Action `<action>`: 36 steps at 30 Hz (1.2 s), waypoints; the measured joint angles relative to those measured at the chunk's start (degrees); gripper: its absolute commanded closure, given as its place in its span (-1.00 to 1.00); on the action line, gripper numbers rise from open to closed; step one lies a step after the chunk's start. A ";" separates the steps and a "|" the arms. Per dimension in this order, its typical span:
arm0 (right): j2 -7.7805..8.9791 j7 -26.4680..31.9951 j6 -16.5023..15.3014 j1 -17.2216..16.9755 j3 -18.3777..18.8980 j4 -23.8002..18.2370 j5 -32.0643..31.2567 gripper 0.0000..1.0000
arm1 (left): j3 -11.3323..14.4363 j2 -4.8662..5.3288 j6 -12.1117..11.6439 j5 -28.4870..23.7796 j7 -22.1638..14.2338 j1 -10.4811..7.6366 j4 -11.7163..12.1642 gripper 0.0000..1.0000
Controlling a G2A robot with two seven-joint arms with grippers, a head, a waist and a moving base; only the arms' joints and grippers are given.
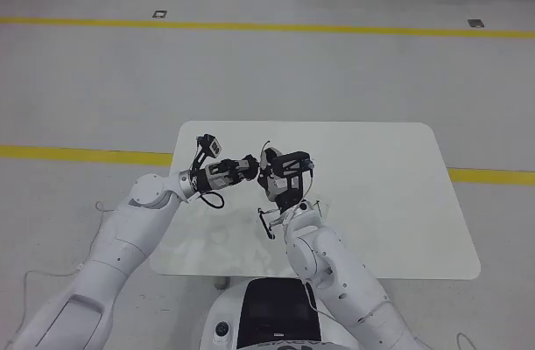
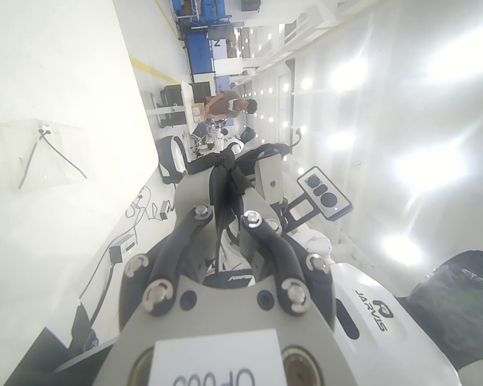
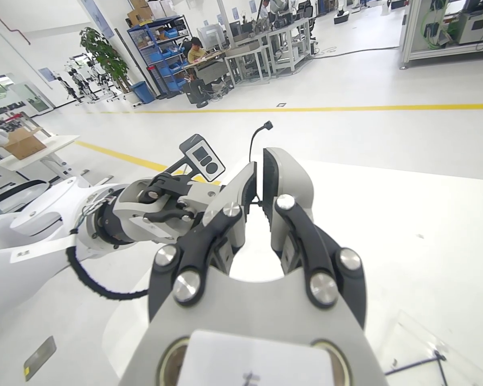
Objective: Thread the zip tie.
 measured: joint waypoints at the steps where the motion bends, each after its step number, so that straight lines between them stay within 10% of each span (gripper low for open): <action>1: -0.02 0.00 -0.02 0.01 0.01 0.02 -0.01 0.84 | 0.00 0.00 0.00 0.00 0.00 0.00 0.00 1.00; 36: -0.37 0.22 -1.21 -1.28 0.95 0.09 -0.29 0.80 | 0.00 0.00 0.00 0.00 0.00 0.00 0.00 1.00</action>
